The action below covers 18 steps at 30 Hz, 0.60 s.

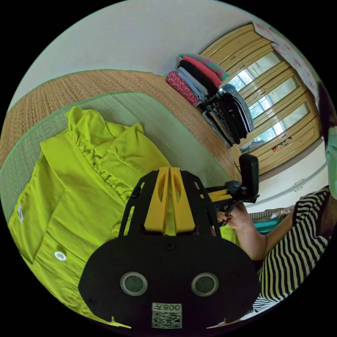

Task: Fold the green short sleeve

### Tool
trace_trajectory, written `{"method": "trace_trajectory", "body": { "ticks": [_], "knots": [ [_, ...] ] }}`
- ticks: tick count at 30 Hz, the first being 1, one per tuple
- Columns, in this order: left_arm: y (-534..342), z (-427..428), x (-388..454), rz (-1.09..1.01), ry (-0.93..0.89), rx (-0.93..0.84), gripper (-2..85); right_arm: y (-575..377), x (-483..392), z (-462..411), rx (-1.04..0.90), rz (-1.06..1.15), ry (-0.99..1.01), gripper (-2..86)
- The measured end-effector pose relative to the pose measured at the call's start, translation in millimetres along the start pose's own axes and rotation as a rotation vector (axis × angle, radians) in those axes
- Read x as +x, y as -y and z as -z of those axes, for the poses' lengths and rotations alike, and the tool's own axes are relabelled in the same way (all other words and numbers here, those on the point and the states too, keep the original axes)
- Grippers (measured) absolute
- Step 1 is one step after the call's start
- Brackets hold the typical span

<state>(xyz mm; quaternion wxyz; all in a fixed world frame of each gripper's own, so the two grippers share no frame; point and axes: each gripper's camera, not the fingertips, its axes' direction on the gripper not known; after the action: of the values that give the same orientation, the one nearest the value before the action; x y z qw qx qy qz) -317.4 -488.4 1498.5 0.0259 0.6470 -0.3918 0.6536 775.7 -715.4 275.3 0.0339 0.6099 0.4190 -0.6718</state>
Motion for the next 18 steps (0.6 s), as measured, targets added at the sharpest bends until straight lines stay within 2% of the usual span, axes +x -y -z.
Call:
{"method": "trace_trajectory", "body": {
  "ticks": [4, 8, 10, 15, 18],
  "knots": [
    [-25.7, -21.2, 2.6, 0.027, 0.081, -0.093, 0.2, 0.8, 9.8, 11.5, 0.017, -0.018, 0.05, 0.2],
    [-34.9, 8.5, 1.4, 0.07, 0.07, -0.002, 0.3, -3.2, 22.2, 33.2, 0.07, -0.058, 0.117, 0.8],
    [-42.7, 24.4, 2.2, 0.071, 0.053, 0.031, 0.3, -10.8, 31.1, 55.3, 0.156, -0.102, 0.179, 1.7],
    [-97.7, 73.4, -2.2, 0.147, 0.048, 0.089, 0.3, -17.5, 45.6, 89.0, 0.257, -0.18, 0.361, 4.1],
    [-155.5, 104.6, -9.9, 0.237, 0.063, 0.089, 0.2, -8.7, 39.5, 84.2, 0.15, -0.197, 0.29, 6.0]
  ]
}}
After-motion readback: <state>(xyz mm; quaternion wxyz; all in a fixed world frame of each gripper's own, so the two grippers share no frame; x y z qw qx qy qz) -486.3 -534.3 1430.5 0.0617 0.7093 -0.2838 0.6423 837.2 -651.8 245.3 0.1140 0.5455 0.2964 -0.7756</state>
